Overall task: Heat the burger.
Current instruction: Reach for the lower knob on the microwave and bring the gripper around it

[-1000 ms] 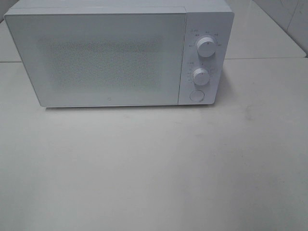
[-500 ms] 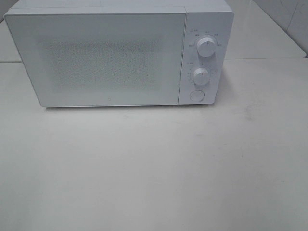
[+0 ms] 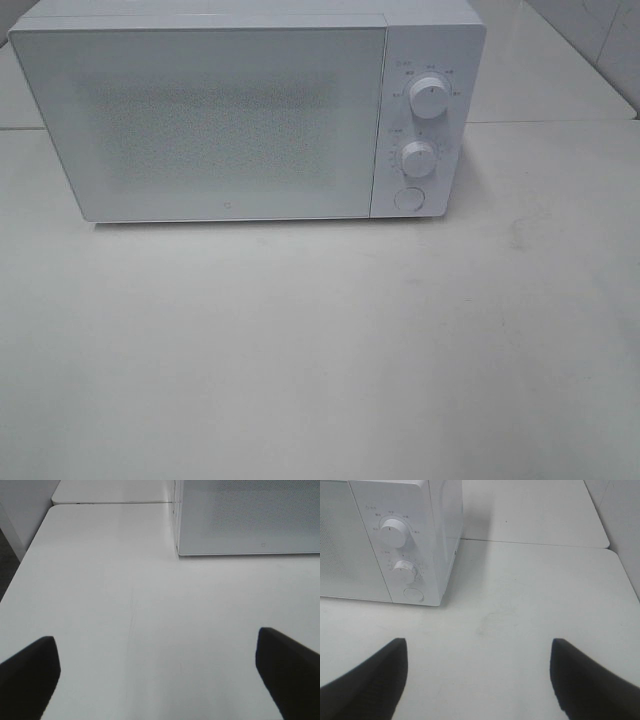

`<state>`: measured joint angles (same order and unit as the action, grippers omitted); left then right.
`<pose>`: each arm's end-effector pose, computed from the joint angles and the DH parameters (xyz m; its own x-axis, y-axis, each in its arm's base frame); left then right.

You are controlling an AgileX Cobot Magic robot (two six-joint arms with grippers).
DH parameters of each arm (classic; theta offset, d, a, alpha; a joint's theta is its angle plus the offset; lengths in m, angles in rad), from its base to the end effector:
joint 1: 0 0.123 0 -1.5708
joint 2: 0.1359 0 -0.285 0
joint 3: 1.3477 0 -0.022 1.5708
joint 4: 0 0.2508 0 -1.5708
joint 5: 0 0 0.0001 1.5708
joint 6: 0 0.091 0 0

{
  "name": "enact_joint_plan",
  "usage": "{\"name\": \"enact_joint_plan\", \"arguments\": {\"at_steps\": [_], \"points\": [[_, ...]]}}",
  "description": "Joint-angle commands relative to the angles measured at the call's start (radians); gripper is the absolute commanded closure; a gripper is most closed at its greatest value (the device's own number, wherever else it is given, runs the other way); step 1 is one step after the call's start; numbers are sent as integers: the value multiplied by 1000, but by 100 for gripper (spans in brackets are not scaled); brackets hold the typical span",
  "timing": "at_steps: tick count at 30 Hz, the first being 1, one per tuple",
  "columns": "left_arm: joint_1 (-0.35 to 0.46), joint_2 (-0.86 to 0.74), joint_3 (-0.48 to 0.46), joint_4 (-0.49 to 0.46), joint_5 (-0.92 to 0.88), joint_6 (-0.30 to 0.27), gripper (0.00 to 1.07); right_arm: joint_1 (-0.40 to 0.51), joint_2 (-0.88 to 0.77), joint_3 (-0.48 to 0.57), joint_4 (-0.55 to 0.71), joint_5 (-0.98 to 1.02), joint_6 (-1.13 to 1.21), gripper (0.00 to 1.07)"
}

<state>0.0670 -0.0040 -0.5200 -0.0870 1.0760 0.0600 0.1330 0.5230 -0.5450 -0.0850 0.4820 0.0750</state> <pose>-0.0081 -0.0075 0.2818 -0.4457 -0.0113 -0.8951 0.0098 0.9998 -0.0175 0.1058 0.0105 0.3136 -0.3596 -0.0485 -0.9318 -0.0963 0.9952 -0.0146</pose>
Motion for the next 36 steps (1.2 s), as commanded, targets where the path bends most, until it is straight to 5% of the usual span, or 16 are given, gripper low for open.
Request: {"name": "enact_joint_plan", "arguments": {"at_steps": [1,16,30,36], "points": [[2,-24,3,2,-9,-8,6,-5,52,-8,-4,-66,2,31],[2,-24,3,2,-9,-8,6,-5,361,-3,-6,-440,2,31],[2,-24,3,2,-9,-8,6,-3,602,160,-3,-1057,-20,31],[2,-24,3,2,-9,-8,6,-2,714,238,152,-1263,-186,31]]}}
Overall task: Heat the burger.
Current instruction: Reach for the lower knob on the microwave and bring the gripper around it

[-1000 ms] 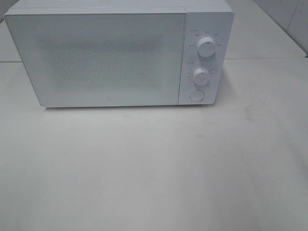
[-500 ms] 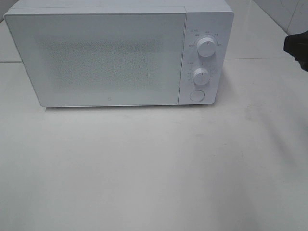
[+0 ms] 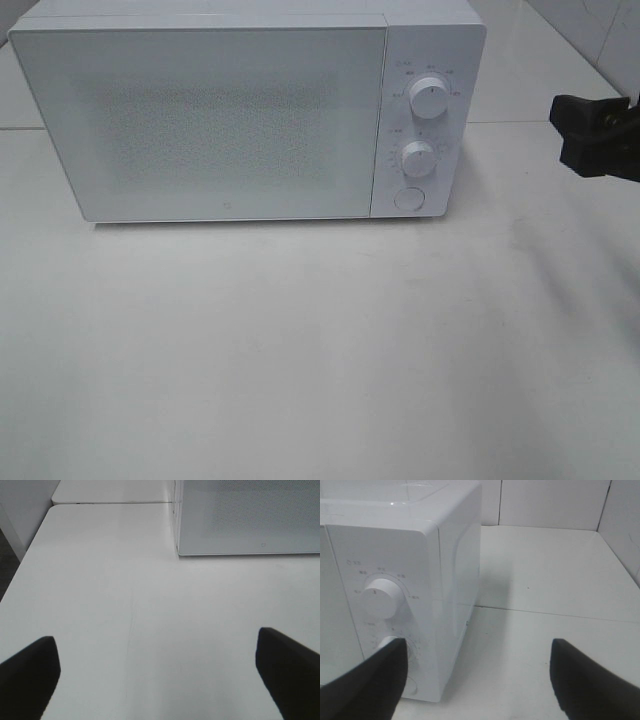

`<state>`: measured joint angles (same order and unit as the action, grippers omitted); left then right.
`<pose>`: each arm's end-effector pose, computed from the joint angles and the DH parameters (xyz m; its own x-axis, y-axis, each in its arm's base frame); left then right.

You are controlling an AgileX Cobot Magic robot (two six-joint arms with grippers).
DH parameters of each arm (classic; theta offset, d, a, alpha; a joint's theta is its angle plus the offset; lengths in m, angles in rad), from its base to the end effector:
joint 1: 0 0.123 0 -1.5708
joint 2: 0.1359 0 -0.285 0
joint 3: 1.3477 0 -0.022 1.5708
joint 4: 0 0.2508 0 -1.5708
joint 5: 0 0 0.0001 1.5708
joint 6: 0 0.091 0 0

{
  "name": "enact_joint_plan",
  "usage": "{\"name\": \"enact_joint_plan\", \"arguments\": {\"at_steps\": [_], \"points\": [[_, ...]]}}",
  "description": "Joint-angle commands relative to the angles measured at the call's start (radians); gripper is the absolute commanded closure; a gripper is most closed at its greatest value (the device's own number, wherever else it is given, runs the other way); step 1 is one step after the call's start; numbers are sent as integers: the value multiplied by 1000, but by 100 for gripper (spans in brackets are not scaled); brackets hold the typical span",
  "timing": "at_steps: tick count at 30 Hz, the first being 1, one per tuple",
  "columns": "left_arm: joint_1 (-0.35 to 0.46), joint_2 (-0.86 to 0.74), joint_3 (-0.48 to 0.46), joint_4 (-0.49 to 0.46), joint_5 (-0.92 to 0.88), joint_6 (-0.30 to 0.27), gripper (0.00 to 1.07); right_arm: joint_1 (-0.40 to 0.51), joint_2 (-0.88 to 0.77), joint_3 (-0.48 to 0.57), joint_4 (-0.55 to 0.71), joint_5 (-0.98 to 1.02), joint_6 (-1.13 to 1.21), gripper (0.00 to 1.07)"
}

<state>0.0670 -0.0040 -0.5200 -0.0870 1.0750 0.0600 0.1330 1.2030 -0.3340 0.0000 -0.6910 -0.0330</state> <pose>-0.0081 -0.0075 0.2819 -0.4448 -0.0113 -0.8955 0.0097 0.9998 -0.0175 0.2167 0.0290 0.2309 -0.0855 -0.0447 -0.9953 -0.1355 0.9902 -0.0329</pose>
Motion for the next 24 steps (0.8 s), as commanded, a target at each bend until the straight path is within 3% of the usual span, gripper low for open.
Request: {"name": "enact_joint_plan", "arguments": {"at_steps": [1,7,8,10,12,24], "points": [[2,-24,3,2,-8,-8,6,-2,50,38,92,-115,-95,31],[2,-24,3,2,-8,-8,6,65,114,78,212,-229,-130,31],[2,-24,3,2,-8,-8,6,120,140,87,271,-267,-169,31],[2,-24,3,2,-8,-8,6,143,153,89,298,-284,-188,31],[2,-24,3,2,-8,-8,6,257,215,92,425,-355,-226,31],[2,-24,3,2,-8,-8,6,537,355,46,702,-504,-272,31]]}}
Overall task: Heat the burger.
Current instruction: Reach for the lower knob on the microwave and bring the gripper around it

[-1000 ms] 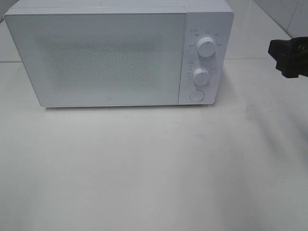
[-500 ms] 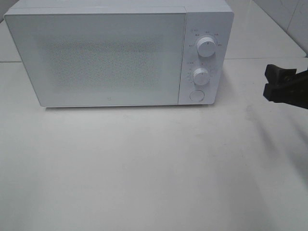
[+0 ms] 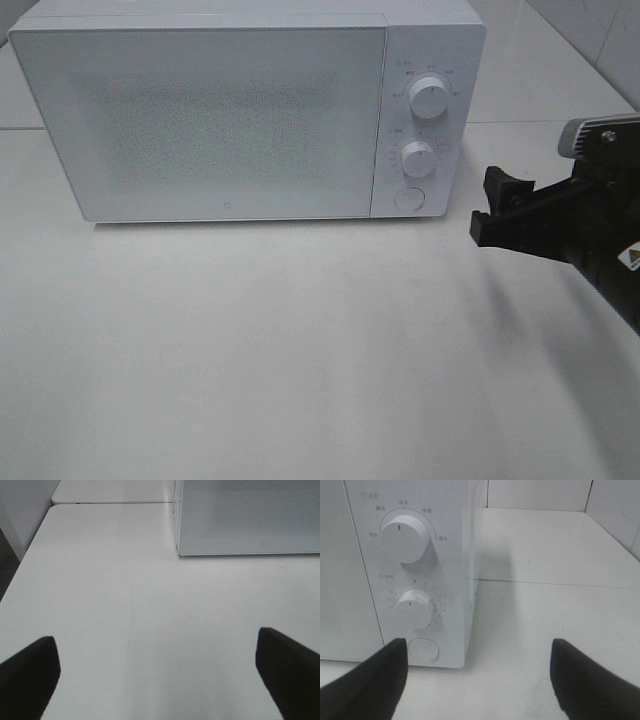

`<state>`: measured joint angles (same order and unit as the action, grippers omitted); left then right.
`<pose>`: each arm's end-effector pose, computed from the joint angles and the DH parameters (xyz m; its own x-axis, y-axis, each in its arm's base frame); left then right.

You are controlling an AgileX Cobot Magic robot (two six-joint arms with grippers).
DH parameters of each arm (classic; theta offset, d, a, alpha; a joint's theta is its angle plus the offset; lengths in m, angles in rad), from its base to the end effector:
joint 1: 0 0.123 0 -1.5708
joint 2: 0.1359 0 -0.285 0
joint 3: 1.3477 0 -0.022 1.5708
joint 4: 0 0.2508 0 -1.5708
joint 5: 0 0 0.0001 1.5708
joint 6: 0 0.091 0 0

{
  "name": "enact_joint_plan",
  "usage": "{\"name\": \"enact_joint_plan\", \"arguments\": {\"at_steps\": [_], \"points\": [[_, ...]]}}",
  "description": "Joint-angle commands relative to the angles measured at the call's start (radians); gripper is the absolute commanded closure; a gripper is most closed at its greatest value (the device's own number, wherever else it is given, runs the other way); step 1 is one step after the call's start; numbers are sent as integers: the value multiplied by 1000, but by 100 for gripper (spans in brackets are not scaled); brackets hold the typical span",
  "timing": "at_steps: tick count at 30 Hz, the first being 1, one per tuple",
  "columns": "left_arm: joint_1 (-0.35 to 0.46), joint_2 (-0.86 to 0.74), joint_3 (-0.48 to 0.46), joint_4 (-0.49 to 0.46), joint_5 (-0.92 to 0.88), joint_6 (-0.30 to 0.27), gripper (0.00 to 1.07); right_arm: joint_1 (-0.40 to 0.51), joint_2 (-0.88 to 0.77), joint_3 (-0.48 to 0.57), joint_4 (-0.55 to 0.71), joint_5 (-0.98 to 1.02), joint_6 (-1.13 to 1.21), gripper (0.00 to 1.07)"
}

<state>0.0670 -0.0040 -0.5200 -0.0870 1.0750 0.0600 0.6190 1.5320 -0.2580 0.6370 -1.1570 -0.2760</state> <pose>-0.0081 -0.0075 0.2819 -0.4448 -0.0113 -0.8955 0.0097 0.9998 -0.0175 0.2061 0.0860 0.1734 -0.0949 -0.0540 -0.9940 -0.0448 0.9977 -0.0500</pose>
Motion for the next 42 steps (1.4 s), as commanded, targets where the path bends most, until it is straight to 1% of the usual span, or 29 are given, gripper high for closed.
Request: {"name": "enact_joint_plan", "arguments": {"at_steps": [1,2,5,6,11,13,16,18,21,24,26,30,33,37,42], "points": [[2,-24,3,2,-8,-8,6,70,40,-41,87,-44,-36,31],[2,-24,3,2,-8,-8,6,103,64,-62,132,-55,-54,31],[2,-24,3,2,-8,-8,6,120,76,-74,154,-57,-57,31],[2,-24,3,2,-8,-8,6,145,94,-99,188,-57,-64,31],[2,-24,3,2,-8,-8,6,182,127,-142,226,-57,-95,31],[2,-24,3,2,-8,-8,6,199,175,-196,252,-56,-111,31],[2,-24,3,2,-8,-8,6,199,185,-207,252,-55,-111,31],[2,-24,3,2,-8,-8,6,199,219,-249,257,-49,-112,31],[2,-24,3,1,-8,-8,6,199,239,-272,280,-51,-116,31],[2,-24,3,1,-8,-8,6,199,245,-278,290,-51,-116,31],[2,-24,3,1,-8,-8,6,198,289,-304,293,-63,-116,31],[2,-24,3,1,-8,-8,6,195,320,-327,288,-76,-116,31],[2,-24,3,1,-8,-8,6,176,345,-348,279,-70,-115,31],[2,-24,3,1,-8,-8,6,135,368,-376,214,-48,-112,31],[2,-24,3,1,-8,-8,6,100,387,-406,196,-49,-99,31]]}}
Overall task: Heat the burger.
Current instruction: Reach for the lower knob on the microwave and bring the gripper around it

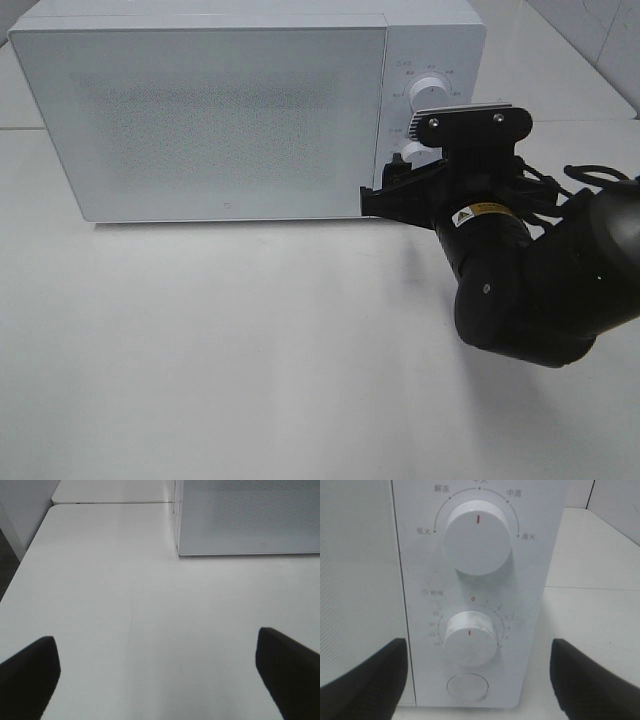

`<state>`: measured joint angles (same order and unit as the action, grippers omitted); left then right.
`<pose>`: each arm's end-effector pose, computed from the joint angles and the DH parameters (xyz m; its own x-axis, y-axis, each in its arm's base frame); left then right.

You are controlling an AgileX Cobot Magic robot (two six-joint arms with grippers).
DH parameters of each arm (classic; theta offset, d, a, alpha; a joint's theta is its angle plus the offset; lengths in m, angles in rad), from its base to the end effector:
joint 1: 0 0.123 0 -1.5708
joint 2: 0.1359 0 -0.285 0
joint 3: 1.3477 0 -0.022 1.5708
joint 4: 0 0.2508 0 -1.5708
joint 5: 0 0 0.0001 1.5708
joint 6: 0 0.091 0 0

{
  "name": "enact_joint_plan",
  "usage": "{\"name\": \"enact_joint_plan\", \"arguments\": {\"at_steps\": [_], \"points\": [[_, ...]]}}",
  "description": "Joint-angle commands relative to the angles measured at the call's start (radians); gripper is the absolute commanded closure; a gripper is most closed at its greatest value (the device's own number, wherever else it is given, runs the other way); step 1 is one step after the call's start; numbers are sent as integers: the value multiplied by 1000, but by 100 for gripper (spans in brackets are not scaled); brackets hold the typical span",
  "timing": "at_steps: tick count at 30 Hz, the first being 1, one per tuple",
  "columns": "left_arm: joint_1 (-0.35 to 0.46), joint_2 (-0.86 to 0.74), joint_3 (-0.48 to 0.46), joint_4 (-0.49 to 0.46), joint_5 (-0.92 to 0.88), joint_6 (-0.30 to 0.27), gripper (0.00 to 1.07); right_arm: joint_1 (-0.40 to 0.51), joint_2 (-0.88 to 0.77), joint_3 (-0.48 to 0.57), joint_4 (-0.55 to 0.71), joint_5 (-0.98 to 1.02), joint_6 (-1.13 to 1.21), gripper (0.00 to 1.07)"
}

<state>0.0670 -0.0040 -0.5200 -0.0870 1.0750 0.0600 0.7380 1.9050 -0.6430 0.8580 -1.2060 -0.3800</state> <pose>-0.0081 -0.0075 0.2819 -0.4448 -0.0113 -0.8955 0.0097 0.9998 -0.0175 0.2726 0.1610 0.1456 -0.0973 -0.0776 -0.9922 0.0434 0.9957 -0.0821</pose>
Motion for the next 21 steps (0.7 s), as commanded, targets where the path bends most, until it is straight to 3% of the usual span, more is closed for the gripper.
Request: {"name": "enact_joint_plan", "arguments": {"at_steps": [1,21], "points": [[2,-24,3,1,-8,-8,6,-19,14,-21,-25,0,5,31],[2,-24,3,1,-8,-8,6,-89,151,-164,-103,31,15,31]]}}
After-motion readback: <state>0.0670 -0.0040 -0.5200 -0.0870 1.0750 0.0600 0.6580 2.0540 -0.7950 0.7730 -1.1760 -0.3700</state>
